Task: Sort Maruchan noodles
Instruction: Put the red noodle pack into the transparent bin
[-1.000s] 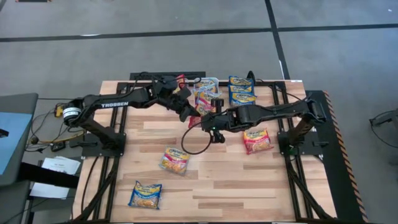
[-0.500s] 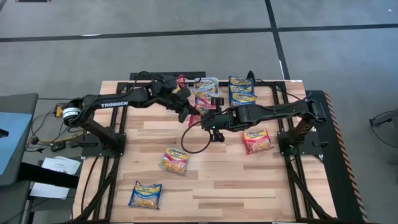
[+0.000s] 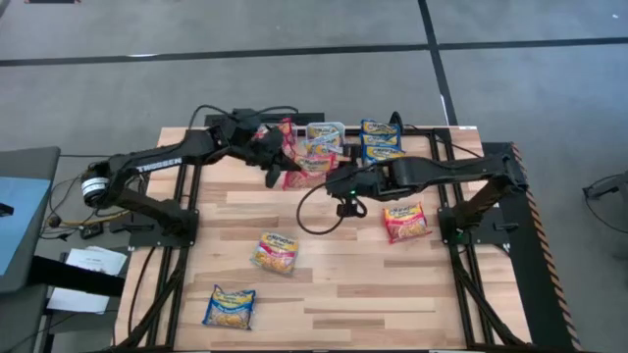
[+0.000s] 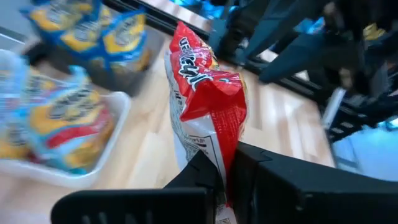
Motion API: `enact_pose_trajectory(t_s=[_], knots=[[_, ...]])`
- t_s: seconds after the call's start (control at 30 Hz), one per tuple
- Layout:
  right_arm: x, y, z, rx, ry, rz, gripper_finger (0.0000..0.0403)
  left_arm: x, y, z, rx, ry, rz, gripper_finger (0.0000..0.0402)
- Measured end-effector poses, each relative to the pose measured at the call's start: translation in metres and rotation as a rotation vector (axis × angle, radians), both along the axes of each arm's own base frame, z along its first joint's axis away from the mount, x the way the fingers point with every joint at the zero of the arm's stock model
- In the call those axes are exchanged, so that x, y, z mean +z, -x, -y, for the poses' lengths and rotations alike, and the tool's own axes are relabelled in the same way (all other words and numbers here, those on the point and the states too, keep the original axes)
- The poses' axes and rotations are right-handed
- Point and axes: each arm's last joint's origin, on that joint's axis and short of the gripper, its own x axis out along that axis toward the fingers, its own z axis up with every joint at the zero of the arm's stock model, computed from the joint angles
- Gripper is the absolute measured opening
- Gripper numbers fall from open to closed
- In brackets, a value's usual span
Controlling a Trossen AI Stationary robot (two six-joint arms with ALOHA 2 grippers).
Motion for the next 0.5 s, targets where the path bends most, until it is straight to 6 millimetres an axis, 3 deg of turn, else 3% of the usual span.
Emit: enact_pose_trajectory(t_s=[0.23, 0.37, 0.5], knots=[[0.022, 0.023, 0.001, -0.035, -0.042, 0.068, 0.0141, 0.014, 0.037, 0.0, 0.15, -0.163, 0.015, 0.0], [0.031, 0.034, 0.0, -0.044, -0.061, 0.094, 0.0141, -0.004, 0.057, 0.003, 0.196, -0.155, 0.062, 0.0], [0.036, 0.04, -0.002, -0.046, -0.079, 0.122, 0.0141, -0.036, 0.074, 0.006, 0.264, -0.217, 0.131, 0.0]])
